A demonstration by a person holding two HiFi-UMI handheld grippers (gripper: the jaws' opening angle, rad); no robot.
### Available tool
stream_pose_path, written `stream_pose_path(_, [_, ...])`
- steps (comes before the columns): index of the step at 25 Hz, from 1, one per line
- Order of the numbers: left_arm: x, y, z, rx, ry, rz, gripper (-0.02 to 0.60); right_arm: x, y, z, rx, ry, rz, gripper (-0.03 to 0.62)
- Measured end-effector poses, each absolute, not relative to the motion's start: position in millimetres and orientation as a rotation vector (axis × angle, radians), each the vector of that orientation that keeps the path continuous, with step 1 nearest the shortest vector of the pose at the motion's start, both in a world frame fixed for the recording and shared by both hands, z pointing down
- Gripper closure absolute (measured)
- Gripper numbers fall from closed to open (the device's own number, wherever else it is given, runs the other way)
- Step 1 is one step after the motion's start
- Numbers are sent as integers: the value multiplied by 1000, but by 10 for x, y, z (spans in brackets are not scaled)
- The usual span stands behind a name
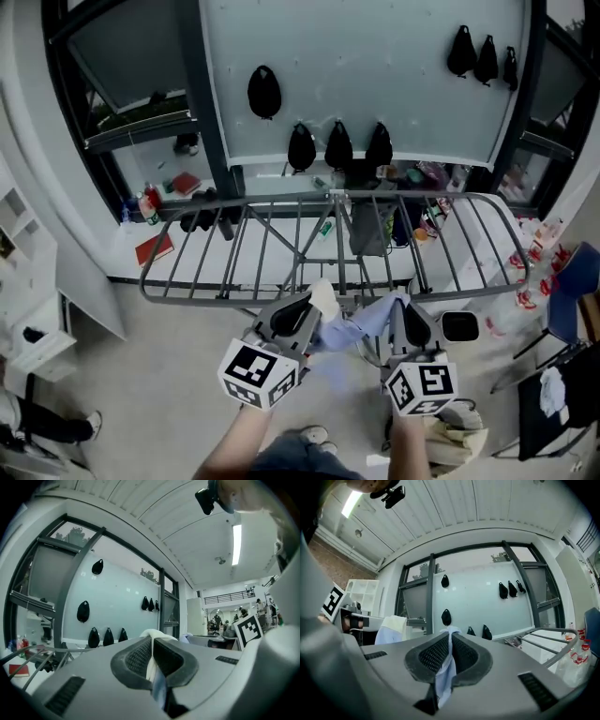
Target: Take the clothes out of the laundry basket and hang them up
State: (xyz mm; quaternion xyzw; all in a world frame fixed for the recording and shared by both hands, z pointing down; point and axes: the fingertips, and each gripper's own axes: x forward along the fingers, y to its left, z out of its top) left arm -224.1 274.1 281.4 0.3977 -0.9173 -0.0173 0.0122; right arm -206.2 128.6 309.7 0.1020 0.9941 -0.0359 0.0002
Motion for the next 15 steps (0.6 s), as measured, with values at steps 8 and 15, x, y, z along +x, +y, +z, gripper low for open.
stream_pose_path(8, [-2452,3046,2671,1109,-2942,-91,555,-2301,1476,2981,426,3095,-95,580])
stream_pose_path(15, [-2812,3105,2735,1056,-2965,-123,555,-2691,1524,3002,478,3093,-76,580])
